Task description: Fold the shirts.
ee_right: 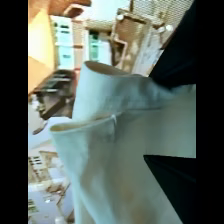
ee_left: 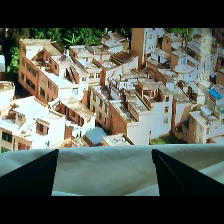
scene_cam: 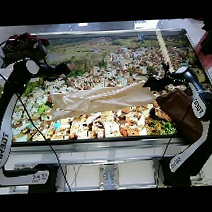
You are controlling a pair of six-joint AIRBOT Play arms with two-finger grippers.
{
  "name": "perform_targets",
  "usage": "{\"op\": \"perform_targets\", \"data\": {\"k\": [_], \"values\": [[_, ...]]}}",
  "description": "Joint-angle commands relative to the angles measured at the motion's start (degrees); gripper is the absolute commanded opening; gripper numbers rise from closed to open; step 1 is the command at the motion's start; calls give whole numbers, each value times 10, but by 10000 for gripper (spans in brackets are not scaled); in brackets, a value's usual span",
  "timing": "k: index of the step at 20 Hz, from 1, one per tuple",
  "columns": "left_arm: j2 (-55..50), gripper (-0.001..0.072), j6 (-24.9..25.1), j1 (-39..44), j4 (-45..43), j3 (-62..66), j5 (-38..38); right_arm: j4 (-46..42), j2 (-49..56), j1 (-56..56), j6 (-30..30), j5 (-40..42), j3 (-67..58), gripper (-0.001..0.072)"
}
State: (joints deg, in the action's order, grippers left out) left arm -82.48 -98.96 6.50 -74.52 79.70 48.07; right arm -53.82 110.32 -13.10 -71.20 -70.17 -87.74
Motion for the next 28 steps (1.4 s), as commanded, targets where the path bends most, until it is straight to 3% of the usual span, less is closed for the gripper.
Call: {"op": "perform_targets", "data": {"k": [1,2,3,4,5,12,16,20,24,28], "values": [[0,667,0,0,2,1,4,-28,-1,7,-14,-80,-19,315],[0,620,0,0,8,0,7,-14,-1,7,-1,-90,-19,61],[0,504,0,0,17,0,12,4,-1,7,7,-95,-19,33],[0,230,0,3,27,0,18,26,-4,7,7,-98,-19,33],[0,24,9,8,29,0,25,48,-10,7,7,-102,-19,32],[-58,13,48,147,40,0,35,-7,-173,52,-10,-105,-19,31],[-154,12,50,211,80,3,-20,3,-250,119,-36,-99,-19,30],[-214,13,50,219,85,31,-13,20,-279,209,-71,-64,-33,30],[-225,13,44,209,32,48,-31,20,-279,279,-111,-3,-78,29],[-205,14,44,162,-13,94,51,21,-271,312,-154,65,-90,28]]}}
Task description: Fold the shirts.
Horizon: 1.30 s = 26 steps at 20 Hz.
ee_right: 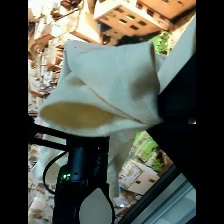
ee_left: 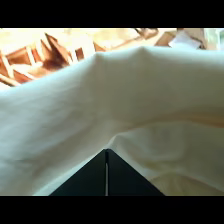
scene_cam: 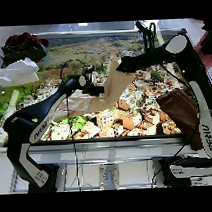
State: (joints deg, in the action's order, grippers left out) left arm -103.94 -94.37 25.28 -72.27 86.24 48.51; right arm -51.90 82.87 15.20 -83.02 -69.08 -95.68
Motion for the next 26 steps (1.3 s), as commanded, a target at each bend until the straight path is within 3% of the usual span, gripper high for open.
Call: {"op": "perform_targets", "data": {"k": [1,9,13,17,18,19,20,23,26], "values": [[29,14,0,-43,-47,44,54,2,14,38,-42,65,-11,27],[240,14,17,-204,-196,84,72,61,163,189,-40,190,-75,27],[254,15,19,-264,-199,83,104,72,249,250,-65,231,-142,28],[253,15,29,-278,-201,79,109,172,310,290,-43,314,-141,45],[253,15,30,-278,-201,79,109,181,315,298,-16,350,-141,146],[253,15,30,-278,-201,79,109,191,316,301,-13,377,-141,420],[252,15,33,-278,-202,79,109,194,315,297,-11,381,-142,527],[252,15,37,-278,-202,79,111,120,308,236,-10,265,-172,519],[252,15,38,-278,-202,79,111,-38,296,130,-96,81,-179,500]]}}
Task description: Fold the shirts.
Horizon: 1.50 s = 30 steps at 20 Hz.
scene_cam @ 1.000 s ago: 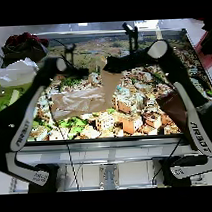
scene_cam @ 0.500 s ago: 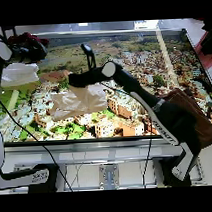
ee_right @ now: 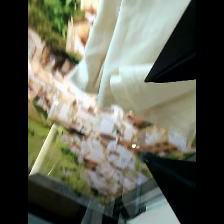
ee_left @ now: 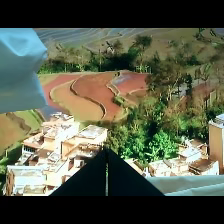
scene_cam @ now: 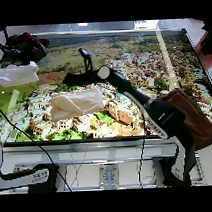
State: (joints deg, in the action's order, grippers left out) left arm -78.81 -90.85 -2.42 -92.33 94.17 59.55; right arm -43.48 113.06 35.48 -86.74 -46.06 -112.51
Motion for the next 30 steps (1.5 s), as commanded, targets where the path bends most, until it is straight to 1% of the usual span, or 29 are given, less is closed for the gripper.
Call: {"op": "perform_targets", "data": {"k": [1,3,4,5,6,7,8,9,10,12,16,17,19,20,21,22,23,25,26,27,30], "values": [[0,15,3,-1,-1,0,0,-153,-4,-101,-83,-202,-10,501],[0,15,3,-1,0,0,-2,-174,5,-139,-83,-273,-6,503],[0,15,3,-1,1,0,-4,-174,9,-150,-81,-280,5,505],[0,15,3,-1,4,0,-8,-169,14,-157,-81,-278,22,545],[0,15,3,-1,7,0,-12,-154,23,-162,-81,-273,34,551],[0,15,3,-1,9,0,-13,-119,35,-163,-78,-263,47,555],[0,15,3,-1,10,0,-12,-73,49,-163,-67,-253,58,595],[0,15,3,-1,10,0,-12,-28,63,-163,-50,-250,65,614],[0,15,5,-1,10,0,-12,13,79,-162,-32,-251,67,615],[0,15,9,-1,9,0,-12,56,101,-156,-19,-245,67,615],[0,15,9,-1,10,0,-12,86,117,-132,-5,-237,67,615],[0,15,9,-1,10,0,-12,101,118,-123,7,-231,67,614],[0,15,9,-1,10,0,-12,141,118,-108,37,-211,67,589],[0,15,9,-1,10,0,-12,158,118,-102,57,-203,67,473],[0,15,9,-1,10,0,-11,171,118,-100,75,-199,66,271],[0,15,9,-1,9,0,-11,182,117,-100,100,-200,61,49],[0,15,12,-1,8,0,-11,187,116,-106,102,-203,50,32],[0,15,21,-1,8,0,-8,183,104,-127,93,-205,17,31],[0,15,22,-1,8,0,-5,164,92,-146,74,-207,-5,31],[0,15,22,-1,8,0,-1,128,75,-167,58,-208,-23,31],[0,15,22,-1,8,0,6,-24,-14,-252,-9,-243,-45,30]]}}
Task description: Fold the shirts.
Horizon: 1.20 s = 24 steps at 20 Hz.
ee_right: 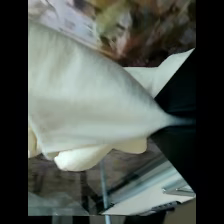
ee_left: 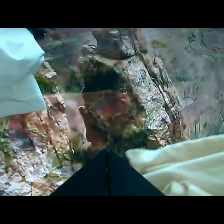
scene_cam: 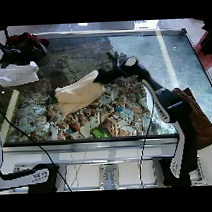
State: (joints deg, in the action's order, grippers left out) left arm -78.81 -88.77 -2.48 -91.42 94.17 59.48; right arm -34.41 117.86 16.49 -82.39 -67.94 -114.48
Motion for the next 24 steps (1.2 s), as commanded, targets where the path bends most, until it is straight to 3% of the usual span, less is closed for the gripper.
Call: {"op": "perform_targets", "data": {"k": [1,5,8,10,14,18,24], "values": [[0,15,2,0,-1,0,7,-165,-98,-95,-68,-47,-25,30],[0,15,1,0,2,0,6,-357,-218,-212,-113,-177,-25,28],[0,15,-6,0,8,0,6,-447,-272,-291,-113,-319,-10,27],[0,15,-8,0,27,0,7,-497,-296,-334,-108,-368,-2,27],[0,14,-7,0,54,0,20,-518,-339,-411,-108,-371,50,27],[0,15,-8,0,58,0,34,-553,-380,-453,-106,-372,189,27],[0,15,-8,0,72,0,37,-738,-448,-483,-92,-368,461,32]]}}
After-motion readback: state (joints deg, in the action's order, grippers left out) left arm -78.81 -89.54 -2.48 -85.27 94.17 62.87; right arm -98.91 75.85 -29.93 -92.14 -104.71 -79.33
